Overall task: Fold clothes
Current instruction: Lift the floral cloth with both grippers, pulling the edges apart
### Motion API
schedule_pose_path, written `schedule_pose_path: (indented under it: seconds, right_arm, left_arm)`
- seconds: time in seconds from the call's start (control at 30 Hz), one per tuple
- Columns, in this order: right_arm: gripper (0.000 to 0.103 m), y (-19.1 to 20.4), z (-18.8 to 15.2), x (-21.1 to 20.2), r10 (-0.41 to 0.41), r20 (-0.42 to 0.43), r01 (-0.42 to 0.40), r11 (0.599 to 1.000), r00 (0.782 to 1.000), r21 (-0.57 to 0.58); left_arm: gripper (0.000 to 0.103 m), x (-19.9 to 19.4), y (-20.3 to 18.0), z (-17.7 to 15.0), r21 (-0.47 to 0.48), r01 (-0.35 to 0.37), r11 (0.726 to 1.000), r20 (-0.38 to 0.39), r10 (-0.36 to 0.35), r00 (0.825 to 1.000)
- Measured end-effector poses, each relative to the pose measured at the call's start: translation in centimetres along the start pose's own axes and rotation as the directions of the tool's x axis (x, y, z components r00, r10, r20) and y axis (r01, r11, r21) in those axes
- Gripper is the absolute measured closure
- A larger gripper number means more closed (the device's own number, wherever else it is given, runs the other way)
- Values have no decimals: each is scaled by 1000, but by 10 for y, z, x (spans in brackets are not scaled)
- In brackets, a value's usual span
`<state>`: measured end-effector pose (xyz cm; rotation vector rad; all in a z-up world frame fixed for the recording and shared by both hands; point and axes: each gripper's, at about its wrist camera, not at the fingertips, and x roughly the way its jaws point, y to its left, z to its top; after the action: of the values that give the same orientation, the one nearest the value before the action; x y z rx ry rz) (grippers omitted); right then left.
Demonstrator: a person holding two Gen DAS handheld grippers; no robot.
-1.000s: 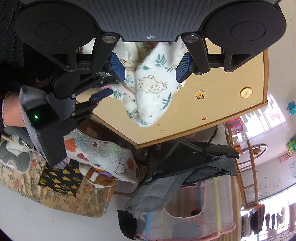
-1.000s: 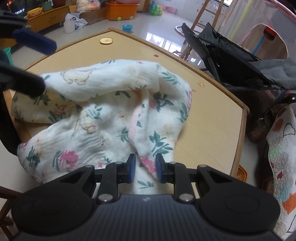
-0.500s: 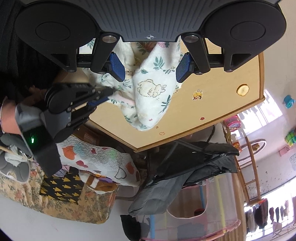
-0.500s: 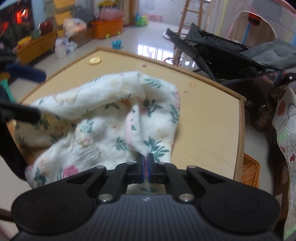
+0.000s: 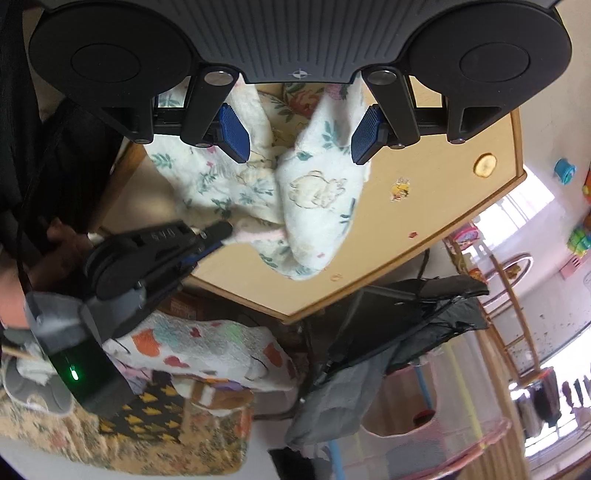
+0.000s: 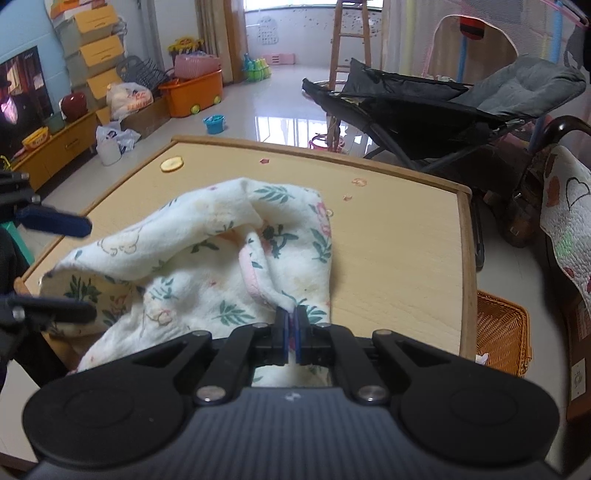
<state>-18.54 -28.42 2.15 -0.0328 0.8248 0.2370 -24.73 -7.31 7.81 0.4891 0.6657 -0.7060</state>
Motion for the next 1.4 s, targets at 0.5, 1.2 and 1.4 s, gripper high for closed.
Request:
schedule_pose_path:
  seconds: [0.5, 1.2, 1.4]
  right_arm:
    - [100, -4, 1, -2, 2, 20, -3, 999, 1000, 35]
    - [100, 5, 6, -15, -21, 69, 21, 1000, 997, 0]
    - [100, 15, 12, -30, -46, 73, 52, 996, 996, -74]
  left_arm:
    - [85, 17, 7, 9, 18, -65, 998, -77, 66, 995]
    - [96, -8, 38, 15, -173, -100, 980, 65, 112, 992]
    - [96, -22, 40, 16, -185, -103, 977, 88, 121, 989]
